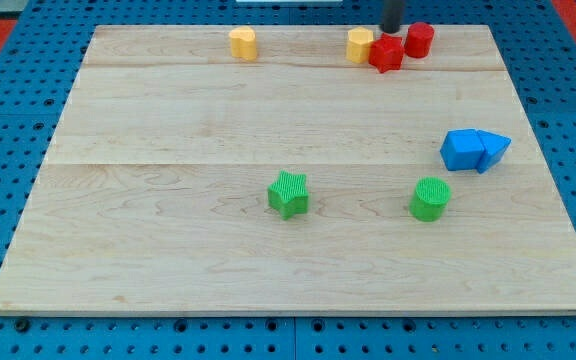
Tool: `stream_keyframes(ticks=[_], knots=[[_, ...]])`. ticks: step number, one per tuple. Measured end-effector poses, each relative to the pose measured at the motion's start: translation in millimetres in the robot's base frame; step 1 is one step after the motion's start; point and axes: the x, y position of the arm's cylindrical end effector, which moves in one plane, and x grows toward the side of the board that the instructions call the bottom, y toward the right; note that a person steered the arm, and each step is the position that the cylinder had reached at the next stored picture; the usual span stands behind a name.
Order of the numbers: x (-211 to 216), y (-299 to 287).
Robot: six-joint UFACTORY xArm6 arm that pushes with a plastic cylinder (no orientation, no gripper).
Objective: Drag the yellow hexagon right to the yellow heart
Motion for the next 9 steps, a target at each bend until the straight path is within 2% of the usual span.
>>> stream_keyframes(ticks=[2, 4, 7, 8, 9], knots=[[7, -53], [67, -61], [135, -124], [117, -169], [81, -178]])
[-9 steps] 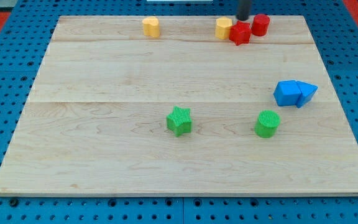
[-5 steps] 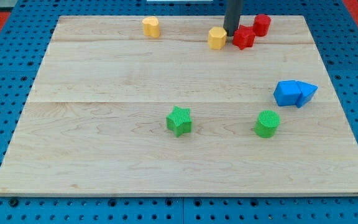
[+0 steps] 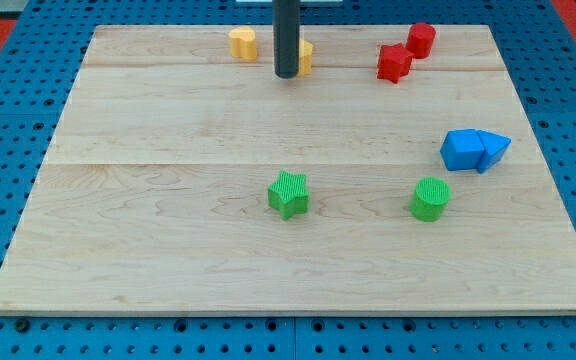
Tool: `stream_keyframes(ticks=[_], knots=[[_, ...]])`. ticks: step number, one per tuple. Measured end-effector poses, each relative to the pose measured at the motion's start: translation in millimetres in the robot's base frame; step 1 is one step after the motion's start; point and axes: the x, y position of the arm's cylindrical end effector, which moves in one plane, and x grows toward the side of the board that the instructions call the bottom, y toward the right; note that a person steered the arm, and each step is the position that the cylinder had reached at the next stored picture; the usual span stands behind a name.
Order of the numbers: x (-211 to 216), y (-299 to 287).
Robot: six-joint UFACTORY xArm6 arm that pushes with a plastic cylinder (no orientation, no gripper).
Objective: Drag the yellow hexagon right to the yellow heart
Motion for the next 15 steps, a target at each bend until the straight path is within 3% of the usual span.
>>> stream_keyframes(ticks=[6, 7, 8, 9, 10, 11, 13, 15], knots=[[3, -39], [40, -17], [42, 51], [41, 73], [-3, 46], [-21, 14], [-26, 14], [54, 24]])
